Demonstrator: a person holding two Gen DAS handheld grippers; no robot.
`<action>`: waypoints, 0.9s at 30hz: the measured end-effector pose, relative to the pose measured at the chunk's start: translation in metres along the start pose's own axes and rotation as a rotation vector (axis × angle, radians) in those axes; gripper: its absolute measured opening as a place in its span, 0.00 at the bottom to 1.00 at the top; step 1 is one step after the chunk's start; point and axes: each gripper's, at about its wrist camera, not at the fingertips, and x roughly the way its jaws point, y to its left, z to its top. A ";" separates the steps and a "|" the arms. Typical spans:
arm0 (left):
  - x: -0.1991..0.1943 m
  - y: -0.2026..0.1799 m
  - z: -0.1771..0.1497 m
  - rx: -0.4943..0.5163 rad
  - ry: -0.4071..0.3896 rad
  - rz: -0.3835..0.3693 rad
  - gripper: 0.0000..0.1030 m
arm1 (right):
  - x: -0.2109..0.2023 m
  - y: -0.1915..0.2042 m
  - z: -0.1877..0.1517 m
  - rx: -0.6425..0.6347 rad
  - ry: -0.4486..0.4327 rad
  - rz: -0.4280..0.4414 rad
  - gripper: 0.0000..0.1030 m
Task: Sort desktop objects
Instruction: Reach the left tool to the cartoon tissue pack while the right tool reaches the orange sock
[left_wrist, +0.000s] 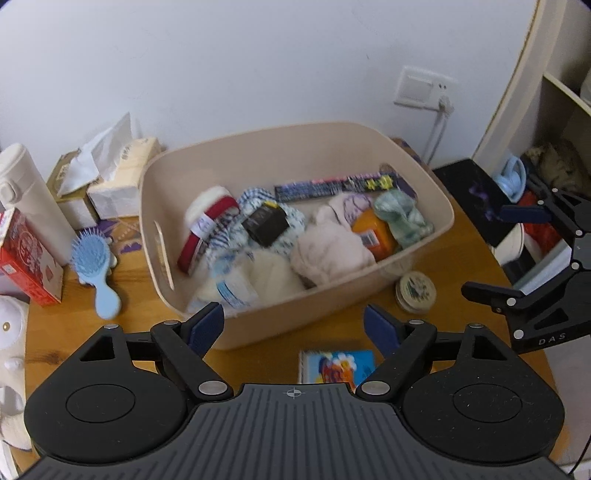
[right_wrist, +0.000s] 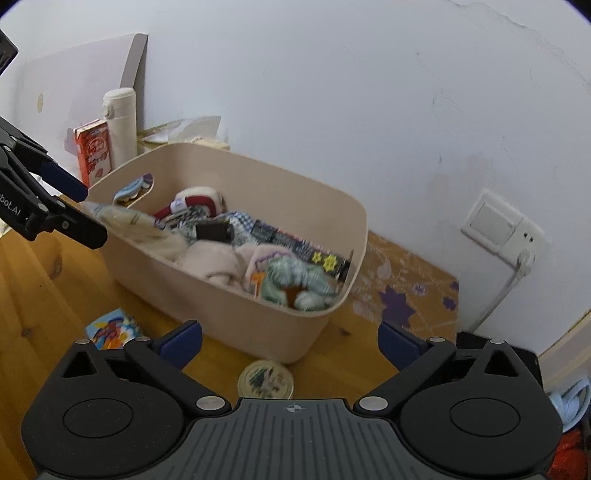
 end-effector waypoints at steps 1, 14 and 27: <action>0.001 -0.002 -0.003 0.003 0.008 -0.003 0.83 | 0.000 0.002 -0.003 0.003 0.007 0.005 1.00; 0.031 -0.022 -0.031 -0.008 0.126 -0.028 0.83 | 0.014 0.026 -0.039 0.044 0.106 0.097 1.00; 0.067 -0.030 -0.039 -0.055 0.210 -0.025 0.83 | 0.044 0.030 -0.060 0.221 0.207 0.221 0.99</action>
